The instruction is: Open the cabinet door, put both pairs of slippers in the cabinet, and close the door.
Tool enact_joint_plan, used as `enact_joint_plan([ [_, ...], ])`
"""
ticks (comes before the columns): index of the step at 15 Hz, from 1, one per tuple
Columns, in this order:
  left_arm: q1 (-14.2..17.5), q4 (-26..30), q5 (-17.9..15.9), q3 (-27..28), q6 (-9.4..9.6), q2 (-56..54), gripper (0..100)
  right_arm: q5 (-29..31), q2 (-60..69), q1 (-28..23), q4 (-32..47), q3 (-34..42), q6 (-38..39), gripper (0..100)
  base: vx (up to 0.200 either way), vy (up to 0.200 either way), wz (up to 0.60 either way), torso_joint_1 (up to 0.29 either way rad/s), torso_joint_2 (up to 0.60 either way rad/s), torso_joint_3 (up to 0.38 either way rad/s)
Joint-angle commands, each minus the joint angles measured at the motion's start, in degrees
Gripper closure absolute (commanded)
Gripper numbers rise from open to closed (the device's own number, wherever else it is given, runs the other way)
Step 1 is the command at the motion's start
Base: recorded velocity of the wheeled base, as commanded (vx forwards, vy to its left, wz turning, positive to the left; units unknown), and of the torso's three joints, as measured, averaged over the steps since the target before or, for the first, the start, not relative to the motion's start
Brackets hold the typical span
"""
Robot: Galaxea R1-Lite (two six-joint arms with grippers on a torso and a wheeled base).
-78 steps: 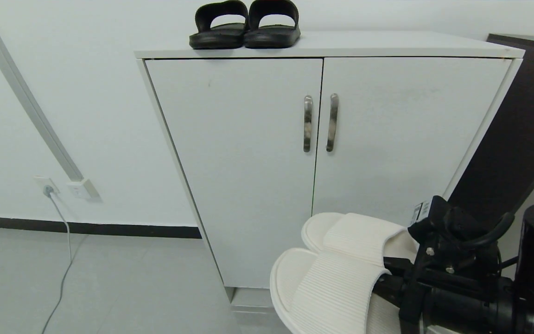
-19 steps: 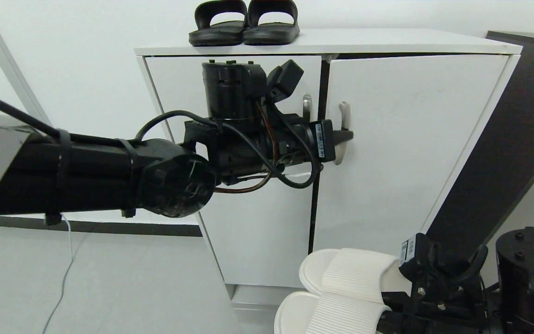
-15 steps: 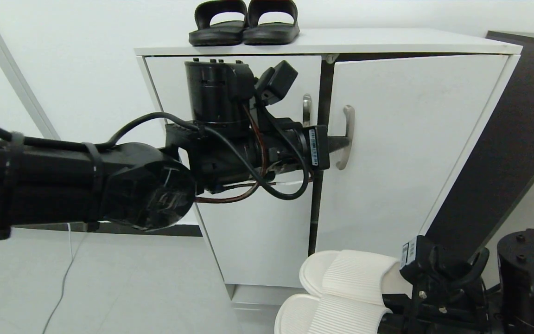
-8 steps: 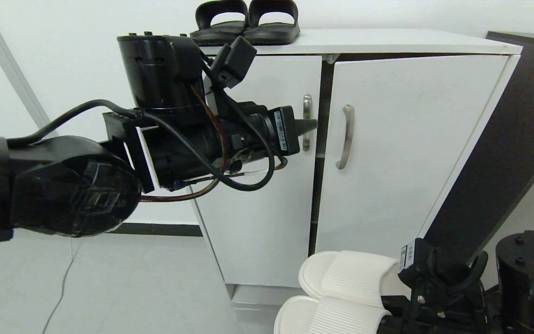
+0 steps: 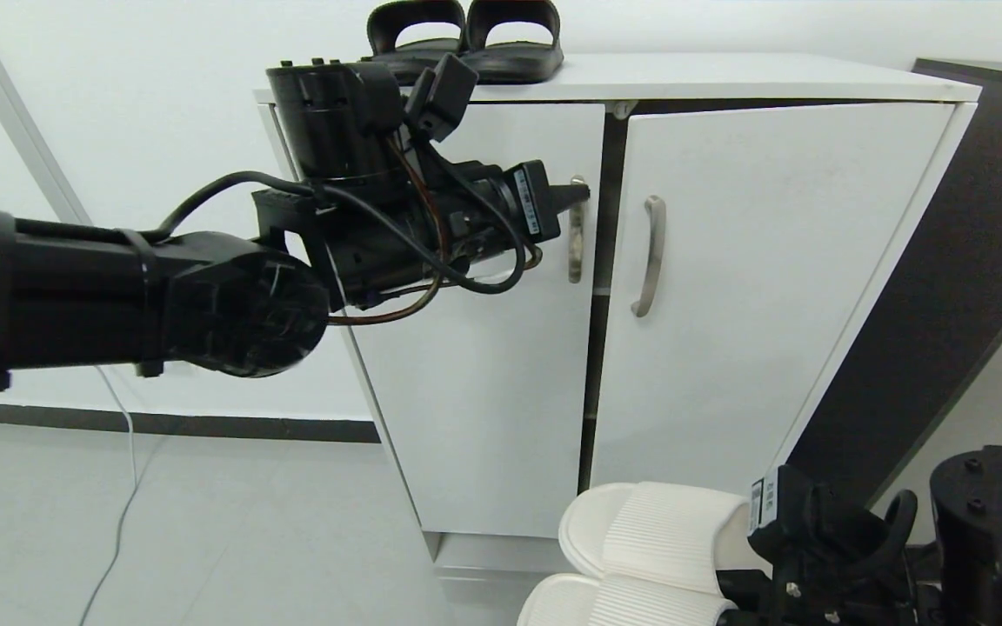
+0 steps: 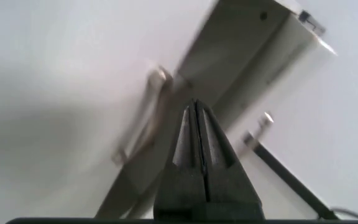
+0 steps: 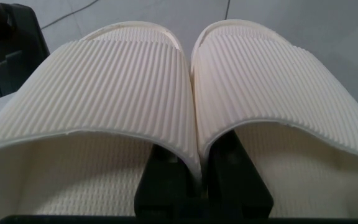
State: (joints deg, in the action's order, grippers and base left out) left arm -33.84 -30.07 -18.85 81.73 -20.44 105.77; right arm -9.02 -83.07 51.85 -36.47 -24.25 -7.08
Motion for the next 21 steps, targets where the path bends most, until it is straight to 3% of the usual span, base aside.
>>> enact_joint_plan([
  [1, -0.2, 0.3, 0.0, 3.7, -0.3, 4.4, 100, -0.1, 0.1, 0.1, 0.0, 0.2, 0.0, 100, 0.0, 0.0, 0.0, 0.0, 0.0, 0.0],
  [7, -1.2, 0.1, -0.8, 5.2, -0.3, 7.2, 100, 0.0, -0.2, 0.9, 0.0, 0.5, 0.0, 100, 0.0, 0.0, 0.0, 0.0, 0.0, 0.0],
  [9, -1.9, -0.1, -0.4, 4.7, -0.3, 6.7, 100, 0.0, -0.2, 1.0, 0.0, 0.7, 0.0, 100, -0.2, 0.0, 0.0, 0.002, 0.0, -0.002],
  [11, -4.4, -0.5, -0.4, 2.3, -0.12, 5.1, 100, 0.0, -0.2, 1.1, 0.0, 0.9, 0.0, 100, -0.2, 0.0, 0.0, 0.005, 0.01, 0.005],
  [12, -7.9, -0.8, -0.2, -0.4, 0.49, 2.7, 100, 0.1, -0.2, 1.3, 0.0, 1.0, -0.1, 100, -0.2, 0.0, 0.0, -0.002, 0.0, 0.002],
  [13, -9.1, -1.5, -0.1, -1.6, 0.93, 1.3, 100, 0.1, -0.2, 1.4, 0.0, 1.0, -0.1, 100, -0.2, 0.0, 0.0, 0.002, 0.0, 0.002],
  [18, -8.9, -1.7, 0.3, -5.6, 2.6, -2.2, 100, 0.2, 0.0, 1.9, -0.1, 1.0, -0.1, 100, -0.12, 0.0, 0.0, 0.001, 0.0, 0.002],
  [21, -7.5, 3.4, 8.0, -17.9, 2.69, -14.8, 100, 0.4, 0.0, 0.4, -0.2, 0.6, 0.0, 100, 0.0, 0.0, 0.0, 0.0, 0.0, 0.0],
])
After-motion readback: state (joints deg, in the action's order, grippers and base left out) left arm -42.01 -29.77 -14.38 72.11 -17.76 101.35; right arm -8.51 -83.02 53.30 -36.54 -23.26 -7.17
